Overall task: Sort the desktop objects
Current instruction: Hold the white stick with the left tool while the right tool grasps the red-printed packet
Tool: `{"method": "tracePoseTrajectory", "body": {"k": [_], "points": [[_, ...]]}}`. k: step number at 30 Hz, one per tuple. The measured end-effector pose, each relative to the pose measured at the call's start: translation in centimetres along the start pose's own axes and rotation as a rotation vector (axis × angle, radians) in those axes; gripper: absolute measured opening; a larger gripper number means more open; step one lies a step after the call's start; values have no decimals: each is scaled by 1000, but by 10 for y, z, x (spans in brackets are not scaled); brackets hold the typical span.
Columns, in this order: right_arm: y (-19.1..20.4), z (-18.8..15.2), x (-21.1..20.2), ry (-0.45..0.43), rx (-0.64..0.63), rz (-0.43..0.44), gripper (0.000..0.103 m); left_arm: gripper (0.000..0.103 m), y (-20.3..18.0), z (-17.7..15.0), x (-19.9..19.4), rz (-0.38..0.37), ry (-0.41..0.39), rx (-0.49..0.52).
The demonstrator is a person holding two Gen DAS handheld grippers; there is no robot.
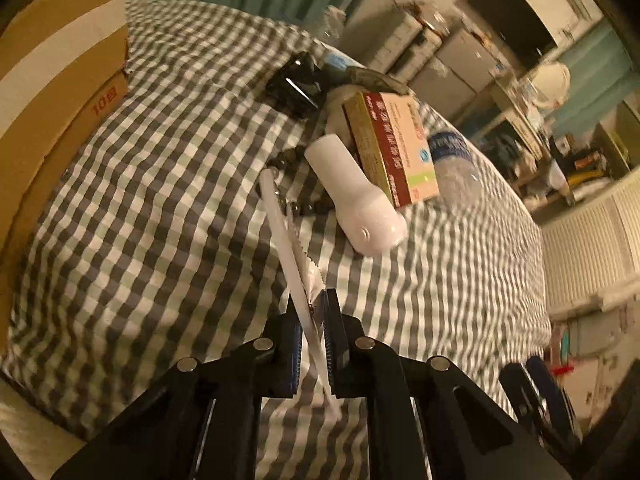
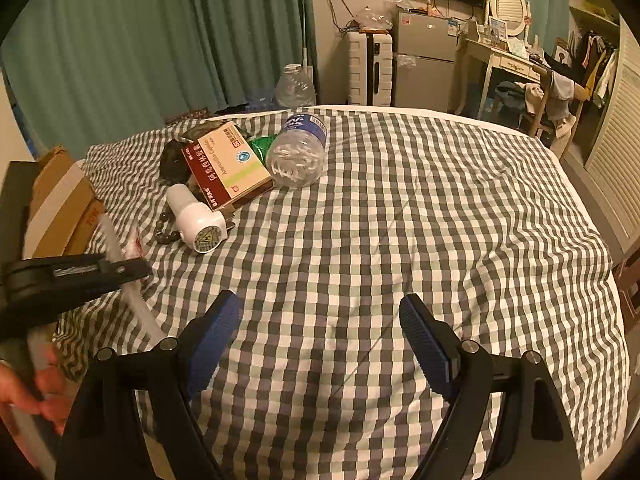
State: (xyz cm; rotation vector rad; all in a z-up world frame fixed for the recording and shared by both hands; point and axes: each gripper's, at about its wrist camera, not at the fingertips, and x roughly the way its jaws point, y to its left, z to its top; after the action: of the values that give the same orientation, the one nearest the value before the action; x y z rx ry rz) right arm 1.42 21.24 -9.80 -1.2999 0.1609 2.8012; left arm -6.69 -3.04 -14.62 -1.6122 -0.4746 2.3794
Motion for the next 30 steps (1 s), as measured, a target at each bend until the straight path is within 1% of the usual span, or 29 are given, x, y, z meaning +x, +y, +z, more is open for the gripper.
{"method": "tracePoseTrajectory", "body": {"k": [1, 3, 4, 6, 8, 10, 11, 12, 13, 14, 16, 17, 18, 19, 20, 21, 22, 23, 25, 26, 28, 30], "points": [[2, 0, -1, 1, -6, 2, 83, 10, -6, 4, 2, -6, 14, 22], [7, 0, 0, 5, -19, 17, 82, 10, -6, 9, -1, -1, 4, 46], [10, 0, 1, 8, -26, 21, 82, 10, -4, 9, 1, -11, 21, 56], [18, 0, 5, 18, -52, 27, 82, 12, 1, 5, 7, -22, 50, 33], [25, 0, 8, 28, -77, 22, 82, 13, 5, 8, 16, -13, 73, 20], [28, -1, 12, 36, -87, 22, 82, 28, 8, 6, 22, -19, 91, 8], [28, -2, 14, 42, -89, 21, 82, 48, 8, 4, 26, -13, 107, 9], [28, -1, 15, 48, -86, 21, 82, 65, 8, 3, 28, -15, 116, 11], [27, -2, 16, 53, -81, 24, 82, 67, 7, 2, 31, -16, 121, 13], [25, -2, 18, 58, -73, 26, 82, 67, 4, 0, 33, -9, 124, 25], [23, -2, 21, 69, -57, 30, 82, 67, -3, -5, 35, -22, 147, 54], [21, -2, 22, 75, -49, 34, 82, 67, -6, -7, 36, -34, 163, 63], [21, -2, 23, 77, -43, 37, 82, 59, -9, -10, 38, -47, 183, 76], [20, -3, 23, 79, -39, 37, 82, 47, -13, -15, 40, -54, 199, 95], [20, -3, 22, 77, -36, 37, 82, 15, -16, -18, 43, -44, 212, 109], [20, -3, 21, 73, -34, 38, 82, 9, -15, -21, 44, -50, 227, 109], [20, -3, 20, 71, -34, 36, 82, 8, -15, -23, 44, -72, 236, 100], [20, -3, 18, 66, -35, 31, 82, 6, -13, -24, 39, -88, 226, 81], [21, -3, 16, 57, -38, 31, 82, 3, -13, -21, 27, -86, 185, 86], [21, -3, 14, 52, -41, 30, 82, 3, -14, -17, 16, -81, 145, 98], [23, -2, 12, 48, -50, 32, 82, 3, -12, -12, 5, -88, 106, 115], [26, -1, 12, 51, -59, 41, 82, 3, -3, -3, -3, -76, 82, 101]]}}
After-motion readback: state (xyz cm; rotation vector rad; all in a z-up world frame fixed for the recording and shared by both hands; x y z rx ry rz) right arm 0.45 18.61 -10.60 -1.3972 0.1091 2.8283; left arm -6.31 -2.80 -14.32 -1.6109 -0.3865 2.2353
